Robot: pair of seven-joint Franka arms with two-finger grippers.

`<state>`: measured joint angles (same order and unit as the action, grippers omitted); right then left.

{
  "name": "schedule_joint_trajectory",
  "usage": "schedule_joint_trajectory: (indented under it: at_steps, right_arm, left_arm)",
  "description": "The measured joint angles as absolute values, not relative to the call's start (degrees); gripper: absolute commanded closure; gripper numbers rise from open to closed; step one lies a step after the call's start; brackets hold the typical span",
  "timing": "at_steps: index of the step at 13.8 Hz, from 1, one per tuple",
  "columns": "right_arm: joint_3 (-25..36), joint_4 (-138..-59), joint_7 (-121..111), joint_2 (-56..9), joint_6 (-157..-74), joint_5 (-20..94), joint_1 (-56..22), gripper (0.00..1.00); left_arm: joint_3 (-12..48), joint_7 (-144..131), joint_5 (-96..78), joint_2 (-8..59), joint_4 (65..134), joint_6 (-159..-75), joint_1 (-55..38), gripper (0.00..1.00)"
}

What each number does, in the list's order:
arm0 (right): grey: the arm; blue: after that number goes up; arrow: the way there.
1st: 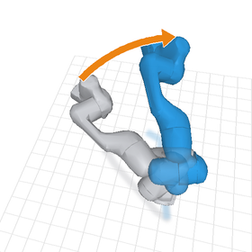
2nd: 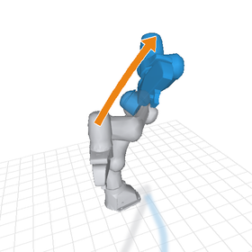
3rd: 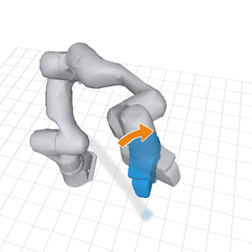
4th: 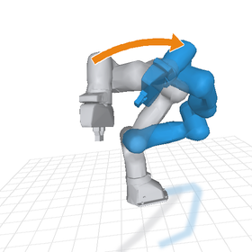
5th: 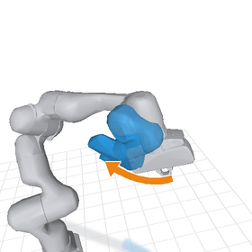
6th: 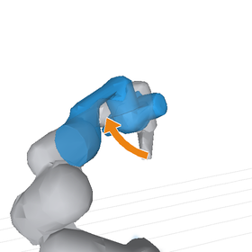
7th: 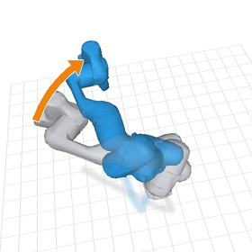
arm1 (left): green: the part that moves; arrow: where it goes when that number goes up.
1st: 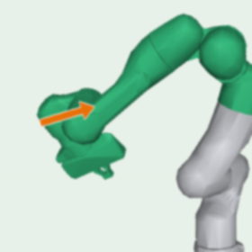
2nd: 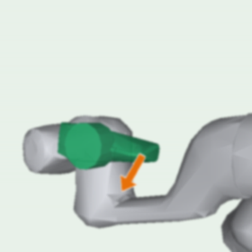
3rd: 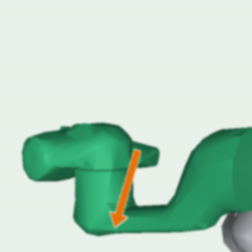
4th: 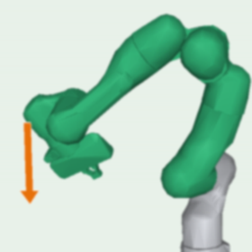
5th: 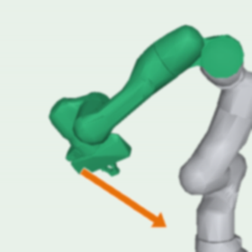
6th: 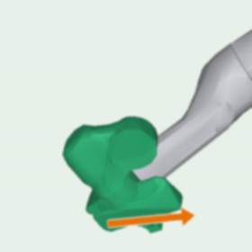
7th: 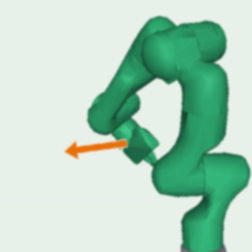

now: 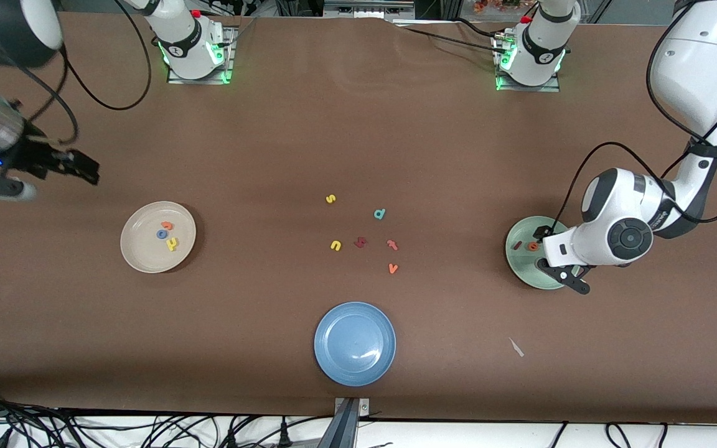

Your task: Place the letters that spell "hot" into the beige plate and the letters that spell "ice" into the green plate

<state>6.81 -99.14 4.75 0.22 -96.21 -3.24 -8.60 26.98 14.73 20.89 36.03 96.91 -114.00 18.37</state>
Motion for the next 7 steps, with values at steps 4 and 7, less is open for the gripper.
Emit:
schedule_joint_trajectory:
  at_steps: [4, 7]
  right_arm:
    - [6.07, -99.14, 3.82, 2.27, -85.32, -3.18, -8.68, 0.00]
    - [6.95, -99.15, 3.81, 2.27, -83.85, -1.83, -8.53, 0.00]
  left_arm:
    - [28.89, 14.59, 15.89, 34.02, 87.55, -100.56, 18.09, 0.00]
    - [31.37, 14.60, 15.51, 33.27, 79.75, -90.91, 18.09, 0.00]
